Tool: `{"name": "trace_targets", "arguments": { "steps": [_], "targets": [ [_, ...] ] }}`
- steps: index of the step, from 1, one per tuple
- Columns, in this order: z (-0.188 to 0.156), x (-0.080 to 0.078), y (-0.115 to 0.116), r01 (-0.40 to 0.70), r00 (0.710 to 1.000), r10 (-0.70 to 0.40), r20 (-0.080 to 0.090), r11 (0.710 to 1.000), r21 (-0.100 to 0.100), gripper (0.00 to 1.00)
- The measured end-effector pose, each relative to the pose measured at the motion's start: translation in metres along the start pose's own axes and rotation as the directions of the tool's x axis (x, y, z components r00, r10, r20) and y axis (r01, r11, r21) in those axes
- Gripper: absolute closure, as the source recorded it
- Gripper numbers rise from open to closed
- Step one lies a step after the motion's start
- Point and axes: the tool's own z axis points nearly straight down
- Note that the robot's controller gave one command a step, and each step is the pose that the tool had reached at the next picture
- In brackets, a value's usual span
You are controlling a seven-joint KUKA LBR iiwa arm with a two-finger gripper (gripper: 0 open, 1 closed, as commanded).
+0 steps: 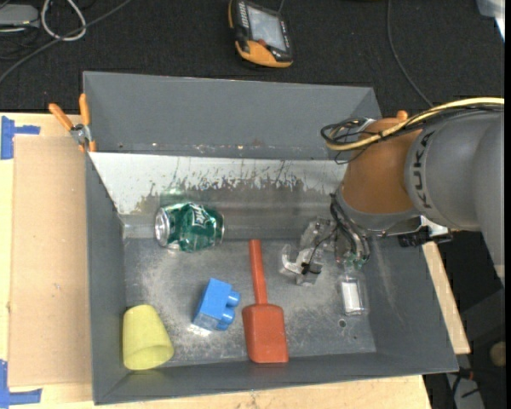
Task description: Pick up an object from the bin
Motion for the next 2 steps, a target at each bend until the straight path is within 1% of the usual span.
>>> {"name": "trace_targets", "arguments": {
  "steps": [1, 2],
  "targets": [
    [-0.0131, 0.0010, 0.0002, 0.001, 1.000, -0.001, -0.002, 1.000, 0.000, 1.00],
    [-0.0227, 0.0004, 0.0002, 0.001, 1.000, -0.001, 0.000, 1.000, 0.000, 1.00]
  ]
}}
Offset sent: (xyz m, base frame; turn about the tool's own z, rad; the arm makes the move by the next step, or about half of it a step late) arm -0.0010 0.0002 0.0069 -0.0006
